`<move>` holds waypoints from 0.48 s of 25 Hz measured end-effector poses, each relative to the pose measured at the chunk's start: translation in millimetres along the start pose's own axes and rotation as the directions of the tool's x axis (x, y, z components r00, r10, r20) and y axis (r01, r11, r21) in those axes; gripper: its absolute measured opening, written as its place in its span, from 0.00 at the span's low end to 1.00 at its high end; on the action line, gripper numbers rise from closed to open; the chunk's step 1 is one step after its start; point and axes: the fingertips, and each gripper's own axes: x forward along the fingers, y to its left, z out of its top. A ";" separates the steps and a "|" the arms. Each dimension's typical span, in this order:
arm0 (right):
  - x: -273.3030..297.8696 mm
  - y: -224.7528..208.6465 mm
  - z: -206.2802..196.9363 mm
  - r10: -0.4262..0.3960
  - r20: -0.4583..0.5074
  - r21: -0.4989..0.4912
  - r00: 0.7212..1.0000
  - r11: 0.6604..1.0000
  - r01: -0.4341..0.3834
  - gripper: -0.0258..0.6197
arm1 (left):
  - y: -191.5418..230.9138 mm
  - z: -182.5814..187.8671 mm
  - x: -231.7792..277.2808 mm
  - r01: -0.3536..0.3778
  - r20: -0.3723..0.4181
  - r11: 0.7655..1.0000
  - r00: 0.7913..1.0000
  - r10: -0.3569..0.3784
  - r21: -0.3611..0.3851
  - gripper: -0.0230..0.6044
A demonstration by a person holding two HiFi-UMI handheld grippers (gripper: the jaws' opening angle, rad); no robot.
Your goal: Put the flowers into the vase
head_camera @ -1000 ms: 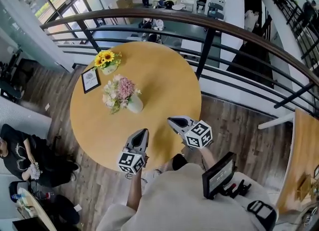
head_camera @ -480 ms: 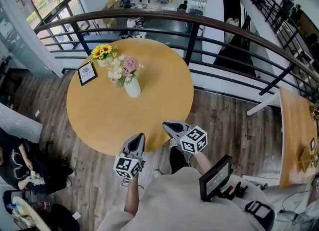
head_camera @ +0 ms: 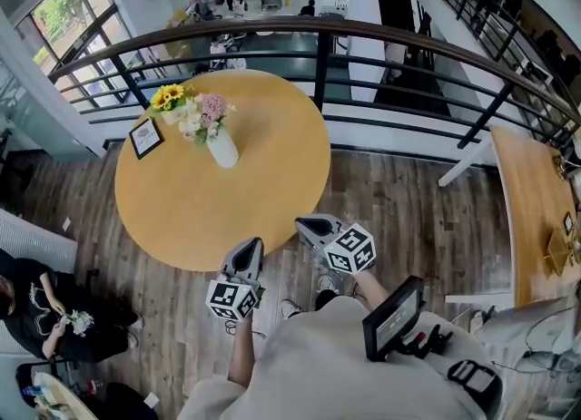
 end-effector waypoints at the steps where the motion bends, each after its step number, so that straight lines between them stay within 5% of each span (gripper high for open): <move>1: -2.4 -2.1 0.2 0.002 0.000 -0.002 1.000 1.000 -0.002 0.05 | -3.4 1.5 2.3 -0.002 0.002 1.000 1.000 0.002 0.002 0.05; 12: -13.2 -25.3 13.2 0.069 -0.002 -0.033 0.998 0.997 -0.069 0.05 | -28.9 21.1 26.6 -0.056 0.042 0.998 0.998 0.055 0.019 0.05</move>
